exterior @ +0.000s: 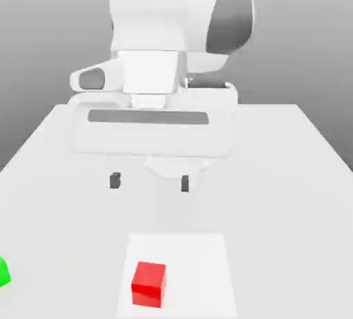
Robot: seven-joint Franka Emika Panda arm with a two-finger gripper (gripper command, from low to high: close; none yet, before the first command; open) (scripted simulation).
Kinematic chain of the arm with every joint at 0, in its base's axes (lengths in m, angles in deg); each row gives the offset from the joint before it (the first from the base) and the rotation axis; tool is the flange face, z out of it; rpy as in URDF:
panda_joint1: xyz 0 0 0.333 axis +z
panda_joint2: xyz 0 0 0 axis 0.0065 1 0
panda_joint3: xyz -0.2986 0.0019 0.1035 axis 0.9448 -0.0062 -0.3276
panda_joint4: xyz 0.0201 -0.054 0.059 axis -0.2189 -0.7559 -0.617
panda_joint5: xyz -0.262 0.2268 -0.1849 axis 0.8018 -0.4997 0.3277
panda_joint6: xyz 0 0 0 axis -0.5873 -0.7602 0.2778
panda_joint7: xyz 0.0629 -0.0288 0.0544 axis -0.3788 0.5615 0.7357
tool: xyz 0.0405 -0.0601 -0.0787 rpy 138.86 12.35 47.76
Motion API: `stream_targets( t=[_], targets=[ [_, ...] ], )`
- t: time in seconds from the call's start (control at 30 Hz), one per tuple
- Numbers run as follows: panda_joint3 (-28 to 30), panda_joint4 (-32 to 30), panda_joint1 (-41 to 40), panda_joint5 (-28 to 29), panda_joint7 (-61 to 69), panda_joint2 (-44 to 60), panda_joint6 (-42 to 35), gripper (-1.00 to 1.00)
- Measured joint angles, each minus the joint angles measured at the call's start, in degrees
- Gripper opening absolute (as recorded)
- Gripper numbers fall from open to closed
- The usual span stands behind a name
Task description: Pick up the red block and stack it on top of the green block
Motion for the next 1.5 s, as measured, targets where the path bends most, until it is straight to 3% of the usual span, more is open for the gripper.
stream_targets(
  t=[0.33,0.37,0.6,0.77,1.23,1.37,1.4,1.5],
  targets=[
    [-0.4,-1.8,-1.3,-1.3,0.3,20.8,12.4,0.00],
    [-0.5,-1.6,-1.4,-1.4,0.5,22.5,13.8,-1.00],
    [-0.6,-1.5,-1.5,-1.4,0.4,22.7,14.0,-1.00],
    [-0.1,-2.8,-1.3,-0.5,-0.2,13.9,6.5,-1.00],
    [11.4,11.4,-20.3,-5.8,20.4,17.7,-4.8,-1.00],
    [11.0,13.2,-23.4,-8.5,24.2,23.3,-1.0,-1.00],
    [10.5,13.4,-23.8,-9.5,24.9,25.3,0.8,1.00],
    [10.5,13.4,-23.8,-9.5,24.9,25.3,0.8,1.00]
  ],
)
